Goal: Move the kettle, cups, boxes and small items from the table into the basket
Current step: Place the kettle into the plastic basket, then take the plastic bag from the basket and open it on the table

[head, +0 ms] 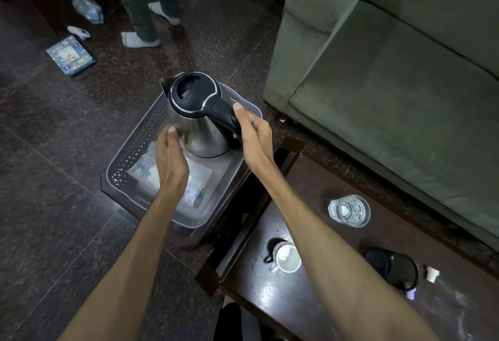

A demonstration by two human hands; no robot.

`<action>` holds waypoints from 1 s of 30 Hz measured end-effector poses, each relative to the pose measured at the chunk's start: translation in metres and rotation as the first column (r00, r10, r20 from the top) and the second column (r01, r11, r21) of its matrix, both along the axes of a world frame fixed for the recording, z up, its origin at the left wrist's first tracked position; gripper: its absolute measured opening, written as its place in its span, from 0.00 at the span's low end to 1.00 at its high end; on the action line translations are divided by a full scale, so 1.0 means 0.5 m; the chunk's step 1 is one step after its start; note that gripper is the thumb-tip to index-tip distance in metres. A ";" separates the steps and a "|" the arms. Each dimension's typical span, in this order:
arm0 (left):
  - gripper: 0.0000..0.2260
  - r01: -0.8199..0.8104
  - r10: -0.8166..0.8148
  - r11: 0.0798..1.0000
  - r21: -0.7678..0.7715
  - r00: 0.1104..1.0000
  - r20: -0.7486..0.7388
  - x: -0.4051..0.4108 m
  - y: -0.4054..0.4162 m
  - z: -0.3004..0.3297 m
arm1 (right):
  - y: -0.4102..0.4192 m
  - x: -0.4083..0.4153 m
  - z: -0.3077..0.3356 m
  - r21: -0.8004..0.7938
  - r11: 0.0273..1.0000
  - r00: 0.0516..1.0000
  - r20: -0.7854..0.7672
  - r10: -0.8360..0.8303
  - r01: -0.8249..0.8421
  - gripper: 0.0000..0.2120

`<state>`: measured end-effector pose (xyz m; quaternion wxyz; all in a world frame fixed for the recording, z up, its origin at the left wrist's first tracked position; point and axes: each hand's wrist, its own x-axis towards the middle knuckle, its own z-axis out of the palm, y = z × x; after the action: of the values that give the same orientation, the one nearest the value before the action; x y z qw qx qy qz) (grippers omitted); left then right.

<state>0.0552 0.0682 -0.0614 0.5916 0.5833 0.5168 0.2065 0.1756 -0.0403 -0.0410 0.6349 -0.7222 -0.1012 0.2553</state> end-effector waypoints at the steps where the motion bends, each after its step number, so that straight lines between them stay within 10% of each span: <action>1: 0.21 -0.029 0.029 1.000 -0.006 0.999 -0.025 -0.005 -0.014 -0.001 | -0.007 0.003 0.003 0.024 1.000 1.000 -0.009 -0.012 0.012 0.31; 8: 0.09 -0.092 0.100 0.985 0.146 0.994 -0.047 -0.051 -0.172 -0.007 | -0.173 0.010 -0.001 -0.042 0.967 0.964 0.092 -0.248 0.252 0.05; 18: 0.07 0.207 -0.200 0.960 0.189 0.978 -0.054 -0.099 -0.398 -0.023 | -0.451 -0.099 -0.046 -0.314 0.877 0.931 0.132 -0.340 0.364 0.12; 30: 0.20 0.819 -0.708 0.565 0.095 0.541 -0.454 -0.145 -0.610 -0.085 | -0.698 -0.184 -0.076 -0.651 0.668 0.929 0.186 -0.321 0.361 0.08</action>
<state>-0.0173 -0.2371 -0.1038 0.4195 0.8597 0.2685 -0.1135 0.0836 -0.3892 -0.0788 0.3630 -0.9150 0.1173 0.1311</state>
